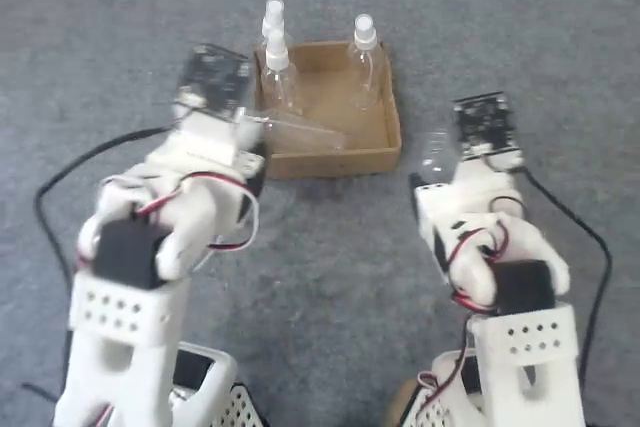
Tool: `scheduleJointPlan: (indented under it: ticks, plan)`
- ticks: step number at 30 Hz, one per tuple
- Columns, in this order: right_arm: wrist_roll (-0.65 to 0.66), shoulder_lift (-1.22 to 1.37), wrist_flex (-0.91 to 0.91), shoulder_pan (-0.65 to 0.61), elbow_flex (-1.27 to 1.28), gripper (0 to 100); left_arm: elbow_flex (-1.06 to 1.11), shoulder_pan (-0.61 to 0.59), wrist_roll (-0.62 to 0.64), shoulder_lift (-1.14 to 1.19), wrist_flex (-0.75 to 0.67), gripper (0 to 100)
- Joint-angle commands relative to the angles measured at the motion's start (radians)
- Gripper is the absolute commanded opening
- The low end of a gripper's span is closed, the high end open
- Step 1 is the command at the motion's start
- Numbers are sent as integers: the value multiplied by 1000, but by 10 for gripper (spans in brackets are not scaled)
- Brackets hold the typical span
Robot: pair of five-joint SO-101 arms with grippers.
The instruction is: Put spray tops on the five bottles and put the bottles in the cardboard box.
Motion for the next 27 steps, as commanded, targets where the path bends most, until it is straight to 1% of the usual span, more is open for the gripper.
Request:
scheduleJointPlan:
  ticks: [1,8,13,18,27]
  plan:
    - [-2,-30,-54,-74,-8,7,-10,-72,66,-100,-58,11]
    - [-2,-22,-163,-220,-6,7,-8,-150,153,-172,-133,12]
    - [-2,-22,-255,-305,-6,7,-4,-157,242,-196,-203,12]
    - [-2,-21,-341,-315,12,7,-5,-157,321,-196,-267,12]
    - [-2,-28,-638,-389,235,7,-12,-157,456,-198,-410,12]
